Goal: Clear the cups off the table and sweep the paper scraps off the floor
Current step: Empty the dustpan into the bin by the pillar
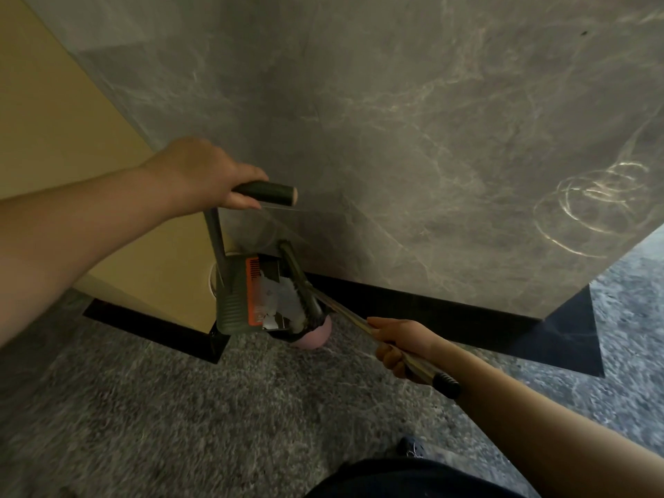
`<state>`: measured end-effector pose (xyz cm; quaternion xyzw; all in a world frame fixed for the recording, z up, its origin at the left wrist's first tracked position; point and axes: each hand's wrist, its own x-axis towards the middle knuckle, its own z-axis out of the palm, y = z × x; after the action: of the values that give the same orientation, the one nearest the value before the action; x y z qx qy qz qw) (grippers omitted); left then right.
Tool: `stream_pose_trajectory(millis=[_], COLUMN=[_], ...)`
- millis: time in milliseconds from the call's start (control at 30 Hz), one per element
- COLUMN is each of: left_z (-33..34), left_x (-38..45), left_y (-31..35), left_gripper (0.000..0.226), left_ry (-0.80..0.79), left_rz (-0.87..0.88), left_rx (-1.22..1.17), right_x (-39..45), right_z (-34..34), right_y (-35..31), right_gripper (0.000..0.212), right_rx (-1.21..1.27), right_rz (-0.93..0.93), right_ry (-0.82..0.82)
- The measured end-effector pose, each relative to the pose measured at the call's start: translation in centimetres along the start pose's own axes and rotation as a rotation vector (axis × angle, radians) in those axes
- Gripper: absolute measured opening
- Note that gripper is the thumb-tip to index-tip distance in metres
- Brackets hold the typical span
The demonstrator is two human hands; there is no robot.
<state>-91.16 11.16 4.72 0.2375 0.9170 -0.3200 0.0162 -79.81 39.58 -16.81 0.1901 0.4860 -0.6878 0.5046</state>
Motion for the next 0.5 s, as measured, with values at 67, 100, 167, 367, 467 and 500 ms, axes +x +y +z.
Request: stream_pose_trajectory(millis=[67,100,167,367,467,500], left_z=[0.0,-0.3,-0.4,-1.3,-1.2,-1.1], left_x=[0.1,0.0,0.0,0.2,0.4,0.5], left_y=[-0.4,-0.8,-0.7,-0.8,-0.1,0.4], left_gripper=[0.058,0.058,0.058,0.056,0.055,0.054], left_ry=[0.001,-0.005,-0.008,-0.019,-0.004,-0.004], left_rz=[-0.014,-0.04,-0.046,-0.087,-0.029,0.001], left_rx=[0.001,-0.014,-0.024,0.014,0.027,0.04], right_x=[0.2,0.4,0.6,0.8,0.8,0.7], right_z=[-0.3,-0.5,-0.5,-0.2,0.0,0.0], right_y=[-0.2,-0.2,-0.2,-0.5,-0.4,-0.4], right_gripper=[0.031,0.035,0.044,0.046,0.044,0.041], right_rx=[0.014,0.026,0.039,0.031,0.029,0.031], right_rz=[0.005,0.004,0.003,-0.011,-0.007,-0.006], right_ry=[0.005,0.008,0.022,0.006,0.013,0.006])
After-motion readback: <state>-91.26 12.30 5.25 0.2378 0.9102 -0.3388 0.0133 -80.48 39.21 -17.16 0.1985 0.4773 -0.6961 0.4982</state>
